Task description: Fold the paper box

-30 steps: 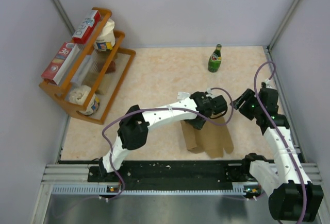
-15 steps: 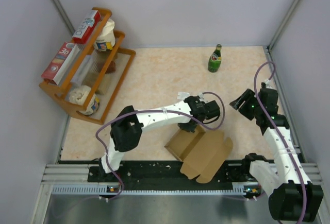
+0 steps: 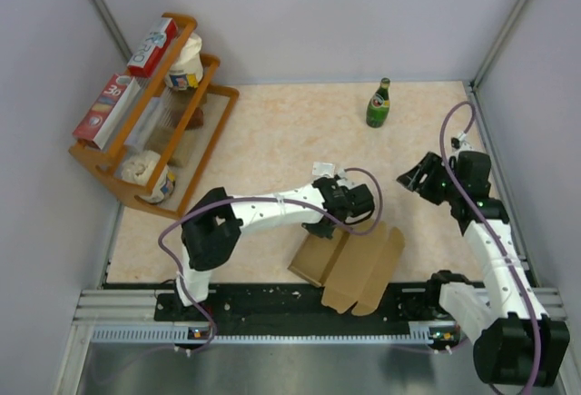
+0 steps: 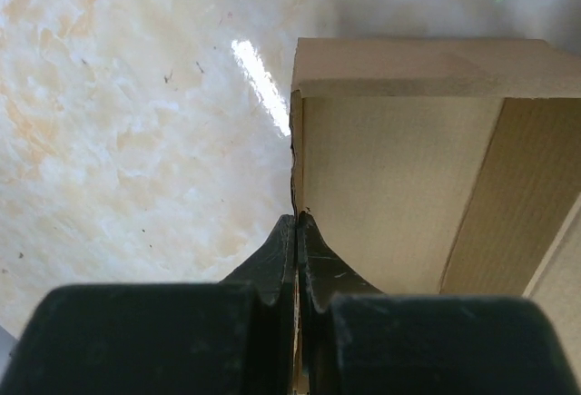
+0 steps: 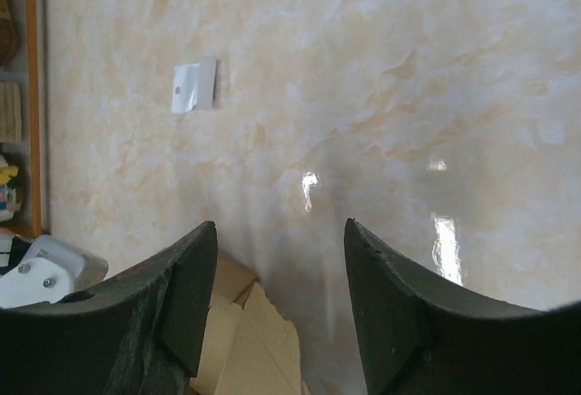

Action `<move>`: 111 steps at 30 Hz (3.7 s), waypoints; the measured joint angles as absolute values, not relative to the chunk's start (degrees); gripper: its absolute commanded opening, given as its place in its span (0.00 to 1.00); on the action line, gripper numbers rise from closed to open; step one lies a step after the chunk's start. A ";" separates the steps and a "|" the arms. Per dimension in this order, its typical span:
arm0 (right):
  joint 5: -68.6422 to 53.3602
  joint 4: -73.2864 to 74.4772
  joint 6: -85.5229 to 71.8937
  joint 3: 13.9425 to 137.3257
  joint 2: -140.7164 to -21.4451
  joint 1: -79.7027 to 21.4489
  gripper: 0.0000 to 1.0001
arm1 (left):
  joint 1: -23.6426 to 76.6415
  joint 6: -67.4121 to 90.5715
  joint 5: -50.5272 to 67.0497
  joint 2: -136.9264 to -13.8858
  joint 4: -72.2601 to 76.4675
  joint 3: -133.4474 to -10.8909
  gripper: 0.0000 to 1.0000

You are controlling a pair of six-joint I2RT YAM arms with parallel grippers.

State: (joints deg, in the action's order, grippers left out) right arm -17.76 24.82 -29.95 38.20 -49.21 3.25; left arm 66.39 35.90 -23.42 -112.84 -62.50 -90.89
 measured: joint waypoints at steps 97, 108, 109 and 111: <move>-2.09 38.17 -22.15 90.70 -98.17 -23.05 0.00 | 51.05 35.29 -9.43 -97.41 -31.40 -64.03 0.00; -1.52 39.16 -25.39 72.55 -77.08 -28.91 0.00 | 49.91 35.27 -8.75 -98.59 -30.37 -65.25 0.00; -1.26 39.62 -25.76 70.87 -76.25 -29.71 0.00 | 49.80 35.24 -8.73 -98.70 -30.37 -65.36 0.00; -0.69 40.71 -26.30 67.81 -74.59 -31.03 0.00 | 49.63 35.24 -8.58 -98.85 -30.26 -65.49 0.00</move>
